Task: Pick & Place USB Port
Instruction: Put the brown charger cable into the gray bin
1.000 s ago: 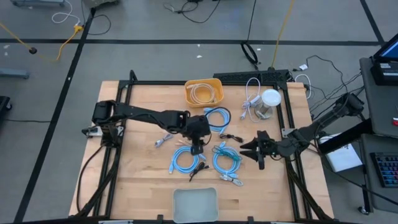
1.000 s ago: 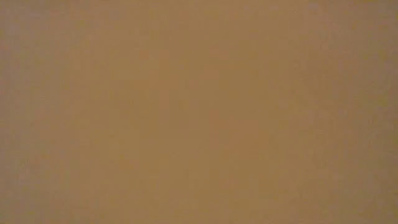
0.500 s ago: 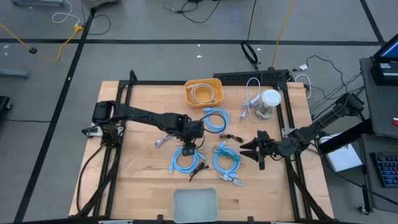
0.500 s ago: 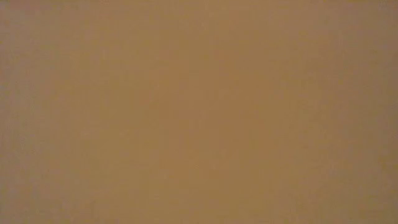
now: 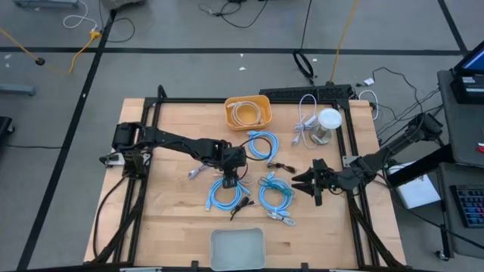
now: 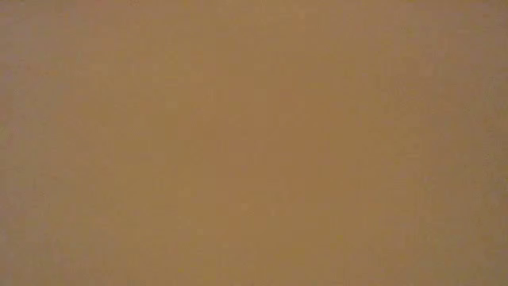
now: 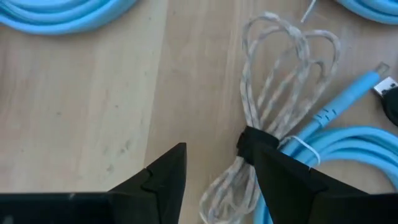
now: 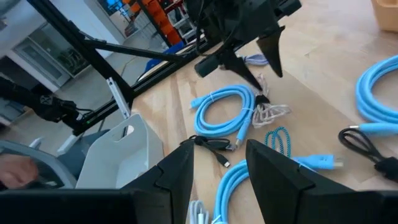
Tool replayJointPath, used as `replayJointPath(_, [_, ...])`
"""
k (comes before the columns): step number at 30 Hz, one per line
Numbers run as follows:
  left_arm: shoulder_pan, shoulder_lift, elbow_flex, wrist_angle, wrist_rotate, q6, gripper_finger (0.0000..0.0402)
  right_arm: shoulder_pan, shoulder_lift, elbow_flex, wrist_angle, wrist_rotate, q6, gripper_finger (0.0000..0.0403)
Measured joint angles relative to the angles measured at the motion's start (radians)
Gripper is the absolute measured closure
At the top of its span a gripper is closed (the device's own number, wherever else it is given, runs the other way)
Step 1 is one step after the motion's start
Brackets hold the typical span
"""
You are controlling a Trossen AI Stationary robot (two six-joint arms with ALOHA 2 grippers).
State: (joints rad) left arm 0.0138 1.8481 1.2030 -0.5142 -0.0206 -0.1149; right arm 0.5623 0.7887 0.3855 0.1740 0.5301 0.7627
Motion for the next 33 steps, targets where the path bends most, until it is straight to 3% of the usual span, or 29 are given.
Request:
replayJointPath(15, [-0.03,0.104,0.006,0.012,0.108,-0.03,0.0215,0.0,0.0,0.0,0.012,-0.01,0.01,0.0264])
replayJointPath(23, [-0.026,0.097,0.02,0.037,0.075,-0.099,0.0223,0.0,0.0,0.0,0.021,-0.009,0.007,0.0264])
replayJointPath(26, [-0.015,0.098,0.025,0.037,0.081,-0.102,0.0262,0.0,0.0,0.0,0.026,-0.009,0.0,0.0264])
replayJointPath(31, [-0.013,0.097,0.026,0.03,0.096,-0.106,0.0372,0.0,0.0,0.0,0.036,-0.009,-0.004,0.0264])
replayJointPath(33, [-0.013,0.096,0.027,0.026,0.102,-0.122,0.0385,0.0,0.0,0.0,0.036,-0.01,-0.004,0.0264])
